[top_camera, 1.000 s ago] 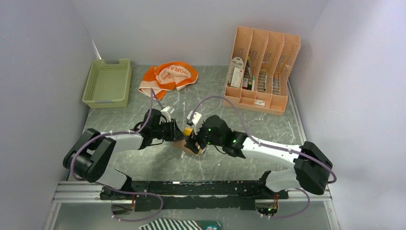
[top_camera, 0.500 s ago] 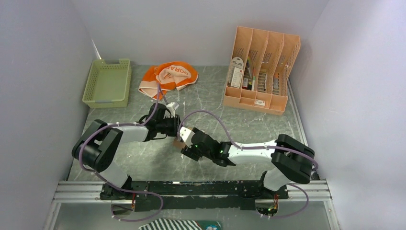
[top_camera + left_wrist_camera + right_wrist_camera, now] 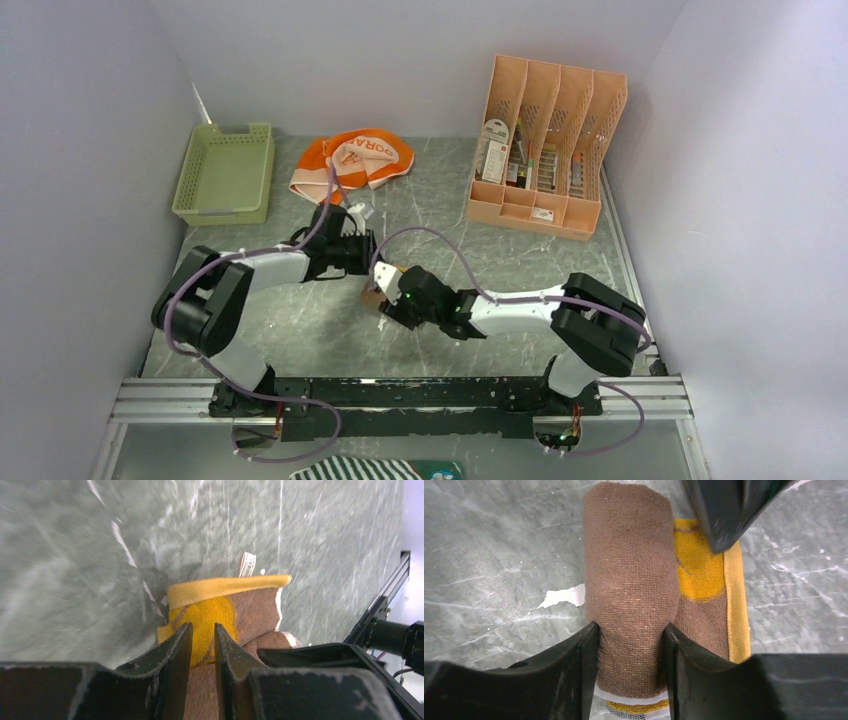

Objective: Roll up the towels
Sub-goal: Roll the towel at the center of the board.

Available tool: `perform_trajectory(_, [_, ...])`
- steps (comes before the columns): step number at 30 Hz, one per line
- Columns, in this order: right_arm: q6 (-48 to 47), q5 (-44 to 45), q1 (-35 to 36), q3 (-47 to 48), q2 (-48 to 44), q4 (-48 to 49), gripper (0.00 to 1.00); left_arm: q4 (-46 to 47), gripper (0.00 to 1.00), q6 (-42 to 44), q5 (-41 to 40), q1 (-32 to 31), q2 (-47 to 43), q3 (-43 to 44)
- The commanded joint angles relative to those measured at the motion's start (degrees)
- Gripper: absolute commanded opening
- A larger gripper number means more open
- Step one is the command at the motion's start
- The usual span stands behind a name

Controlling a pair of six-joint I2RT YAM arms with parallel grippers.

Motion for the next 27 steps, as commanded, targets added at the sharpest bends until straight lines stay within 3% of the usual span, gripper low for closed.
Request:
perform_trajectory(1, [5.9,-14.8,-6.3,0.6,-1.9,-0.5,0.43,-4.8,0.35,2.1,-0.4,5.2,-8.9,3.9])
perform_trajectory(4, [10.5,-23.9,-11.8,0.3,-3.8,-0.6,0.39,-7.3,0.37,1.4,-2.6,8.5,-16.0,3.9])
perform_trajectory(10, [19.5,-42.5,-22.5,2.1,-3.6,-1.6,0.35,-7.2,0.38,-1.6,-1.4,9.0,-25.1,1.0])
perform_trajectory(15, [25.7,-53.6,-28.9,5.7,4.3,-1.8,0.35,-1.7,0.38,-3.2,6.6,8.2,-25.6,-4.0])
perform_trajectory(19, [32.6,-62.4,-33.4,6.3,12.8,4.1,0.34,0.2,0.37,-2.9,5.8,4.9,-23.2,-6.7])
perform_trajectory(27, [32.4,-61.9,-35.1,8.6,15.6,1.7,0.42,7.6,0.37,-4.4,5.5,2.2,-15.6,-8.1])
